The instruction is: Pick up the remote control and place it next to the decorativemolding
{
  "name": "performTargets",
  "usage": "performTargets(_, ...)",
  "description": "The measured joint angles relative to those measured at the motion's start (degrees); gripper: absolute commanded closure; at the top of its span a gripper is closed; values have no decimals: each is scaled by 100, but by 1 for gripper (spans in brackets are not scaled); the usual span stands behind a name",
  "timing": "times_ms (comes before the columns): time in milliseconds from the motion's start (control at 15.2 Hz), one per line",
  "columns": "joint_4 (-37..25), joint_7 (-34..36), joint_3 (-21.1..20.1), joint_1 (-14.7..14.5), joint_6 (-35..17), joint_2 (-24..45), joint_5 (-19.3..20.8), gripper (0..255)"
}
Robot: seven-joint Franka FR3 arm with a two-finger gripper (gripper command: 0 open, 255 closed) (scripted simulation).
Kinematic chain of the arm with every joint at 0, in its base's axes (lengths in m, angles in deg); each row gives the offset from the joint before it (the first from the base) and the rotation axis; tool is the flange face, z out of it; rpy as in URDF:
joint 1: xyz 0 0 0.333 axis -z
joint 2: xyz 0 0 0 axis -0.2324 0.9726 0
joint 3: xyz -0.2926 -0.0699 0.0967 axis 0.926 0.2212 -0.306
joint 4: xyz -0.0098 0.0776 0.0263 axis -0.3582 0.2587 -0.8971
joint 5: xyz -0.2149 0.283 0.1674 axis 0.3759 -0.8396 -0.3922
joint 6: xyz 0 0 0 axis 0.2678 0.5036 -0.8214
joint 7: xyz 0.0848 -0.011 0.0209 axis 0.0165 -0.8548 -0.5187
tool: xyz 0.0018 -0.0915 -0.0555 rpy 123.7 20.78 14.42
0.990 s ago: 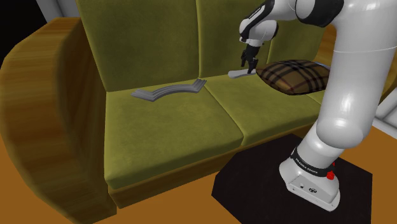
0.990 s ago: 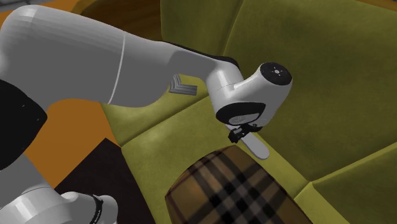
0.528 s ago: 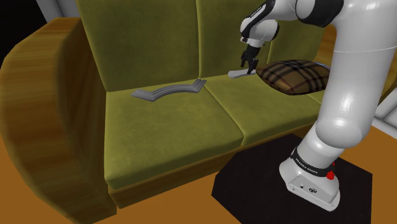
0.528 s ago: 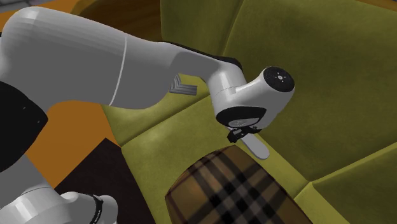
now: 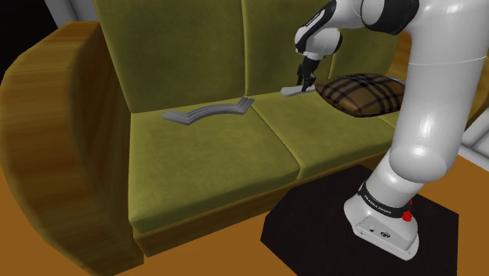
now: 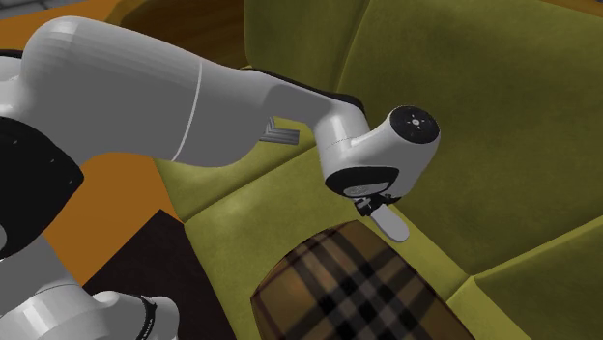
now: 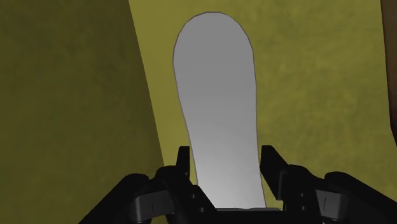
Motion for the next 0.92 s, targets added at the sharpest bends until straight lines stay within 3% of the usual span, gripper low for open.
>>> performTargets(396, 202, 186, 110, -160, -190, -131, 201, 255)
performTargets(594, -109, 124, 67, -47, 59, 61, 118, 255)
performTargets(924, -220, 238, 151, -93, 300, -20, 287, 255)
